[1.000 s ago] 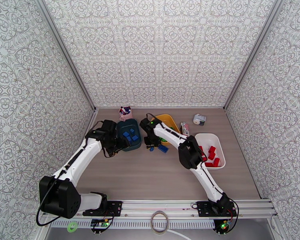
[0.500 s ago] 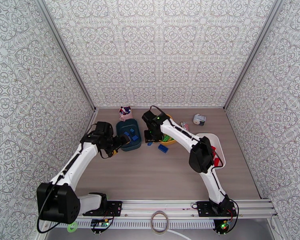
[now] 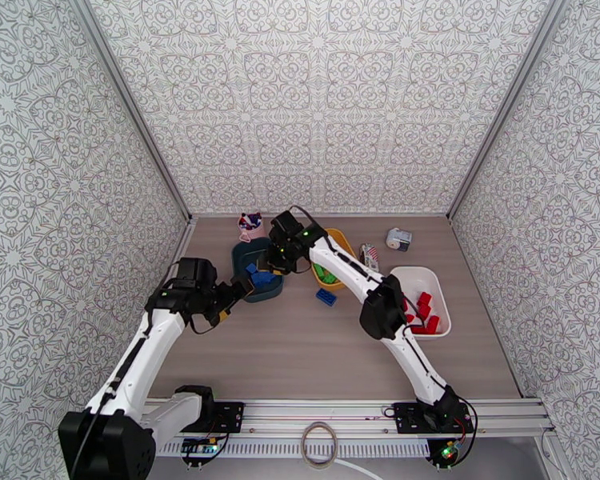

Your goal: Sort the legos into containers by color

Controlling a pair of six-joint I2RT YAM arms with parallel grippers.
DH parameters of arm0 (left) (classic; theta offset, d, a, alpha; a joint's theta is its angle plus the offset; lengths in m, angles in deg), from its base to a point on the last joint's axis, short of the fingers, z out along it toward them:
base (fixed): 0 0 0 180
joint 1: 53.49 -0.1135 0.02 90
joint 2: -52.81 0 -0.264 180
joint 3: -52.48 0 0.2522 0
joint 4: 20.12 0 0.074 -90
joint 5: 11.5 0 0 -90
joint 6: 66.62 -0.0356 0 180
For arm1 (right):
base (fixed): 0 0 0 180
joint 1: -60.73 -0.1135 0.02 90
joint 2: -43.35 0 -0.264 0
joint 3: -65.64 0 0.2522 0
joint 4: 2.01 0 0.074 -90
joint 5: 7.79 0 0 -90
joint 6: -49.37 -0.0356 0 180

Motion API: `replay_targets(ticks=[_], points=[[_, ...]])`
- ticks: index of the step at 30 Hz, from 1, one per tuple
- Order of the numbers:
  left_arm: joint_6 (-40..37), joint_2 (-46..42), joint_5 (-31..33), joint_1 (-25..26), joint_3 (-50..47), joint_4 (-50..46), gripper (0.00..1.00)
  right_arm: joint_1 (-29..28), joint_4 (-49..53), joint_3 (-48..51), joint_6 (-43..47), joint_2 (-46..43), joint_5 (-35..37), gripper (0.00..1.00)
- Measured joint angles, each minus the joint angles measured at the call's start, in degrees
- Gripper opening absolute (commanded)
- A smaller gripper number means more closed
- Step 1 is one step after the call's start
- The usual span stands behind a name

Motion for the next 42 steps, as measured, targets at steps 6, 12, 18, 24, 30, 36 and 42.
replay_targets(ticks=[6,12,18,24,30,36,42], points=[[-0.7,-1.2,0.0,-0.1,0.0,-1.8,0.97,0.0,-1.8,1.6,-1.0,-0.9,-0.3,0.53],[-2.5,0.5,2.1,4.2,2.0,-3.6,0.97,0.0,-1.1,12.1,0.6,-8.7,3.5,0.53],[-3.3,6.4,7.8,16.8,7.5,-3.7,0.98,0.2,0.2,28.3,2.4,-23.5,10.9,0.58],[-4.4,15.5,13.5,28.0,12.4,-2.7,0.99,3.5,0.7,49.3,2.1,-41.9,16.9,0.6],[-8.9,27.8,16.7,35.2,19.4,-1.4,0.99,10.7,1.0,68.6,0.4,-56.6,20.1,0.62],[-15.5,40.8,18.6,40.9,28.2,0.0,0.99,11.6,2.8,78.5,-2.0,-68.2,21.2,0.63],[-21.4,50.3,20.2,42.5,34.7,1.4,0.99,12.1,5.0,84.1,-5.3,-78.0,21.8,0.64]])
